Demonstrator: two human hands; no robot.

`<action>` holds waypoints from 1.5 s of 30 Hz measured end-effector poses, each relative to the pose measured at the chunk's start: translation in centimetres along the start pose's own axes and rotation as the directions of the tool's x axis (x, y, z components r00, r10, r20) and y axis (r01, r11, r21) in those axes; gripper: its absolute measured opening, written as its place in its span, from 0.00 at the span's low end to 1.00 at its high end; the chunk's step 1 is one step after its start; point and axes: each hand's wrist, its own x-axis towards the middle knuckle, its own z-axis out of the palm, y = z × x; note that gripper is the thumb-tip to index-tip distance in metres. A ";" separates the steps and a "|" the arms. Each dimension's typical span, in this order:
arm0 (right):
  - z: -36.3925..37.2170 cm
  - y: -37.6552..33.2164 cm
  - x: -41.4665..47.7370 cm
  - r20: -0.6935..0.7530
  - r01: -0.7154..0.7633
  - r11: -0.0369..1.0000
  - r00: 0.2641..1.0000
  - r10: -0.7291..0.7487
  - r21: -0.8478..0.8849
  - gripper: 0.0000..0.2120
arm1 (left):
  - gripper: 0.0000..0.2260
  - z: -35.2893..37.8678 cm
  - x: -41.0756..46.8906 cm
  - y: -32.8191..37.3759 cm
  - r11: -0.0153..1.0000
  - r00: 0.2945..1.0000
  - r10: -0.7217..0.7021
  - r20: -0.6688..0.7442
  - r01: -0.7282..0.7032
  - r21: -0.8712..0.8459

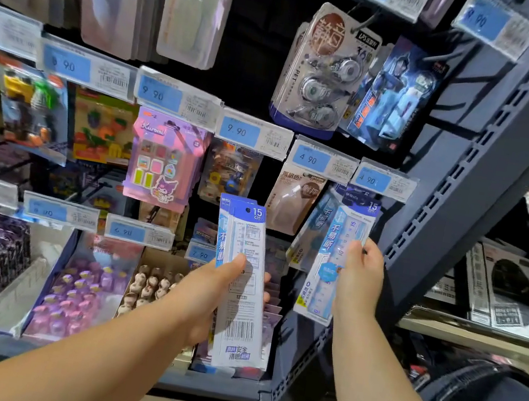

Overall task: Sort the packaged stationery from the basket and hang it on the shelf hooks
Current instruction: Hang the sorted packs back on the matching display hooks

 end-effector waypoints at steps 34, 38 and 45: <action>5.9 -2.9 -5.7 0.575 0.022 0.991 0.813 -0.095 0.133 0.08 | 0.28 -0.9 -2.0 1.4 0.990 0.999 -0.032 0.017 0.034 -0.134; 6.6 -2.6 -5.9 0.537 0.003 0.993 0.841 -0.065 0.116 0.06 | 0.28 -1.1 -2.3 1.0 0.967 0.994 -0.054 0.095 0.075 -0.243; 7.2 -2.1 -6.4 0.621 0.206 0.967 0.781 -0.069 -0.152 0.20 | 0.26 -1.3 -2.2 1.2 0.974 0.999 -0.040 0.002 0.039 -0.222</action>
